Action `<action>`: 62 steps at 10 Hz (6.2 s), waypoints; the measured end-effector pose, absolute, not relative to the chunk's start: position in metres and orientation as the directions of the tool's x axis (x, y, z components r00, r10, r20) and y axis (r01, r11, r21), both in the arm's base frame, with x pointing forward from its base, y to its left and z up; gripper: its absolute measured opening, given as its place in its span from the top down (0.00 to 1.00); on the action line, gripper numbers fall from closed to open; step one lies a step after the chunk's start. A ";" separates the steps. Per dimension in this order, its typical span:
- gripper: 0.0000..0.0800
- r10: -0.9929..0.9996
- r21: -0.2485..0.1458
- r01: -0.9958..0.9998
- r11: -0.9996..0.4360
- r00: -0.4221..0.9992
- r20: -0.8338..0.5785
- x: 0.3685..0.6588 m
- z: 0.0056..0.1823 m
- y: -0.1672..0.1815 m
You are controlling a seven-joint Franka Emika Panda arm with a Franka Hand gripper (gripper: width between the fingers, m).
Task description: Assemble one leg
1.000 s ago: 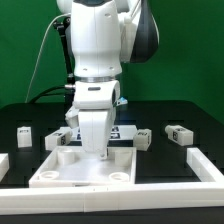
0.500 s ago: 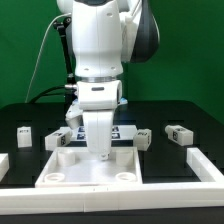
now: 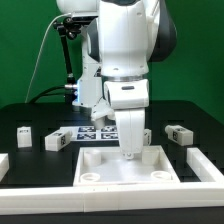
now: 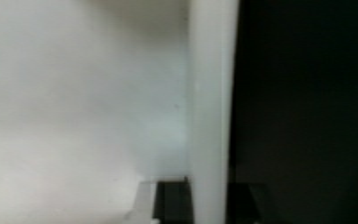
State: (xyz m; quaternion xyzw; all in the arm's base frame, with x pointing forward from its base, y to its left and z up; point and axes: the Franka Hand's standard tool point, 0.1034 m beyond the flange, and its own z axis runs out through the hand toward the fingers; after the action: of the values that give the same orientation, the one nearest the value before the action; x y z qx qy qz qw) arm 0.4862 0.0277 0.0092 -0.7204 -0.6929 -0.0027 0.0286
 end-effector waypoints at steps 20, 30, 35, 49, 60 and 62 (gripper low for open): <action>0.21 0.993 -0.033 0.995 -0.091 0.093 0.066 0.485 0.009 0.081; 0.19 0.939 0.000 0.942 -0.337 0.336 0.071 0.447 0.045 0.133; 0.19 0.704 -0.033 0.708 -0.706 0.706 0.082 0.432 0.038 0.140; 0.19 0.322 -0.098 0.314 -0.944 0.825 -0.464 0.383 0.019 0.183; 0.64 0.281 -0.115 0.302 -0.946 0.593 -0.754 0.381 0.013 0.176; 0.64 0.281 -0.115 0.302 -0.946 0.593 -0.754 0.381 0.013 0.176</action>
Offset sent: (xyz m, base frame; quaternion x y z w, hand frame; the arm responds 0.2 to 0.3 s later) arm -0.0050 0.0363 -0.0115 0.0169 0.0370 -0.0774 0.9962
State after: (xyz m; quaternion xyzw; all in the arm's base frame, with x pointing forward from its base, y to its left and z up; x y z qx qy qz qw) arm 0.3809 0.1764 0.0135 -0.8925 -0.1632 0.4203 -0.0125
